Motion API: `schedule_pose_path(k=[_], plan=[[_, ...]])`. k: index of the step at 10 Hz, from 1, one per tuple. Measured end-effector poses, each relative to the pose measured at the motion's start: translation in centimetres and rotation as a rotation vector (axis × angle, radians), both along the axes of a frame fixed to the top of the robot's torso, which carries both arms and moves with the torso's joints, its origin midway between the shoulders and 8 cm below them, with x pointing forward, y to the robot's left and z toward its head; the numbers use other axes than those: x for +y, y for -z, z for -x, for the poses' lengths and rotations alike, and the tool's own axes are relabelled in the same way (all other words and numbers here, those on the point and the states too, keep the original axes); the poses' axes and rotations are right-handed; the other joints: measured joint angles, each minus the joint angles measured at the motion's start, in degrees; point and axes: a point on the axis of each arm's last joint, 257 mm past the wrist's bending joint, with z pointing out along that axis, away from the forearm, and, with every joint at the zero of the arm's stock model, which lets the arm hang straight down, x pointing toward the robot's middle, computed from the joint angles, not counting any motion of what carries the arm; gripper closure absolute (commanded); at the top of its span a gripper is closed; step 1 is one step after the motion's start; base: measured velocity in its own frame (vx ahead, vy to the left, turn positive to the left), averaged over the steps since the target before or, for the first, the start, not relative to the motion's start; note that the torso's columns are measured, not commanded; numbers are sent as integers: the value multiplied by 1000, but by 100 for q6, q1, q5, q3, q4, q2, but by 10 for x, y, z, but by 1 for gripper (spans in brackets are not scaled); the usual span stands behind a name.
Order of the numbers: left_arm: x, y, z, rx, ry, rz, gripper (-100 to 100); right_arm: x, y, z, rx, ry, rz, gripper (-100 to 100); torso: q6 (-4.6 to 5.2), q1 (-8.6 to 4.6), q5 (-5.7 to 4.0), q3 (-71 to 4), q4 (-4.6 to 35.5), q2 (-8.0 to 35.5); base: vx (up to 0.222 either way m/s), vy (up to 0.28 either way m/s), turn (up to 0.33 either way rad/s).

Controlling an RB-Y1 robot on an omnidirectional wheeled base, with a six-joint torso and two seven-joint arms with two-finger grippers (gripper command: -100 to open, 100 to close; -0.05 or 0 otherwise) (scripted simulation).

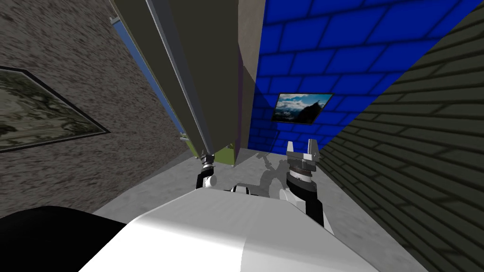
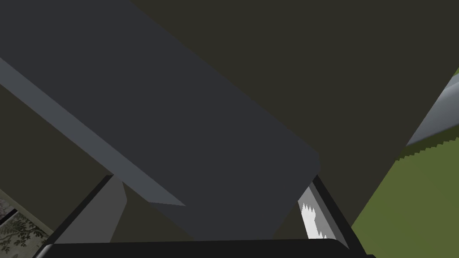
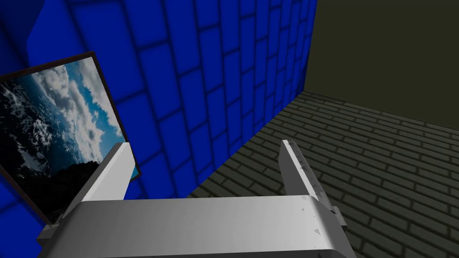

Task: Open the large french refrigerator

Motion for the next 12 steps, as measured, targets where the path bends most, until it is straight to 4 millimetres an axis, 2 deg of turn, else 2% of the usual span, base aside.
schedule_pose_path(k=[3,10,11,12], plan=[[3,-14,-4,2,12,9,-100,0,0,0,0,0,0,0,-3,-90,-24,22,10,35,7,-1,62],[5,-23,-11,22,29,13,-100,0,0,0,0,0,0,0,15,-114,-51,33,47,62,-2,-9,14],[5,-19,-10,32,29,15,0,0,0,0,0,0,0,0,6,-101,-33,34,23,57,10,4,-7],[5,-14,-10,44,29,17,0,0,0,0,0,0,0,0,-3,-81,-17,29,5,45,8,0,-10]])
